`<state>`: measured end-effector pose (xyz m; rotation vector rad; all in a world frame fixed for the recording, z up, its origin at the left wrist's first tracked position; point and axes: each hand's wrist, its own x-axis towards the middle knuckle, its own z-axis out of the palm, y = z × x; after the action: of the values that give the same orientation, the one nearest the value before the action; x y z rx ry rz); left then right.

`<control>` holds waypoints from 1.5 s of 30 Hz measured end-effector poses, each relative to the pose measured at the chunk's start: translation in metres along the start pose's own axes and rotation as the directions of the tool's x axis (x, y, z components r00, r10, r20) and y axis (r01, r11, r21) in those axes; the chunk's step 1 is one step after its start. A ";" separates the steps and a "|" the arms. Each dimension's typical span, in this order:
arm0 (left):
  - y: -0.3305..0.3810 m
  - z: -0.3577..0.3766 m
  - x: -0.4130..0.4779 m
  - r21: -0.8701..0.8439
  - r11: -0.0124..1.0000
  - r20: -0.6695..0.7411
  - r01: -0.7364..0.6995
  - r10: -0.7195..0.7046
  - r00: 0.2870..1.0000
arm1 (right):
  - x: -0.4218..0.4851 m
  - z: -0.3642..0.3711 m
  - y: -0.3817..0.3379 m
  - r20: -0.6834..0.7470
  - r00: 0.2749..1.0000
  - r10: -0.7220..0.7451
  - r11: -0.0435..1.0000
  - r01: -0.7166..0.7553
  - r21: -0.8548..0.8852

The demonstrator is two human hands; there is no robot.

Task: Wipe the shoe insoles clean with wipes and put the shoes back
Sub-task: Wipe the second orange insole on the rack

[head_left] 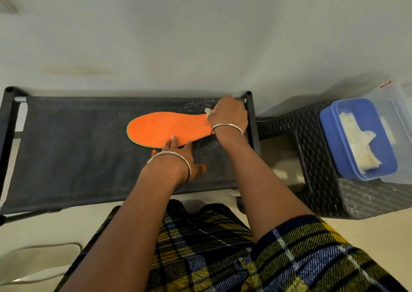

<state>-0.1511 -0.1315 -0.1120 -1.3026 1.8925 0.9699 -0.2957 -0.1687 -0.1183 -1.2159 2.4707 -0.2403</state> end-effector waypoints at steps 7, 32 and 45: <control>0.002 0.002 0.002 -0.006 1.000 -0.015 0.000 0.000 1.000 | -0.013 0.010 -0.019 0.181 0.962 -0.203 0.976 0.184 0.114; 0.001 -0.003 -0.003 0.002 1.000 0.007 0.001 -0.001 1.000 | 0.012 0.004 0.011 0.011 0.998 0.061 0.997 -0.061 0.043; -0.001 -0.001 -0.001 0.013 1.000 -0.004 -0.007 0.008 1.000 | 0.014 -0.004 0.017 0.070 0.991 0.118 0.993 -0.119 -0.001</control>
<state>-0.1501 -0.1321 -0.1112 -1.2918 1.9049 0.9581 -0.3174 -0.1692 -0.1234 -1.0534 2.4703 -0.1664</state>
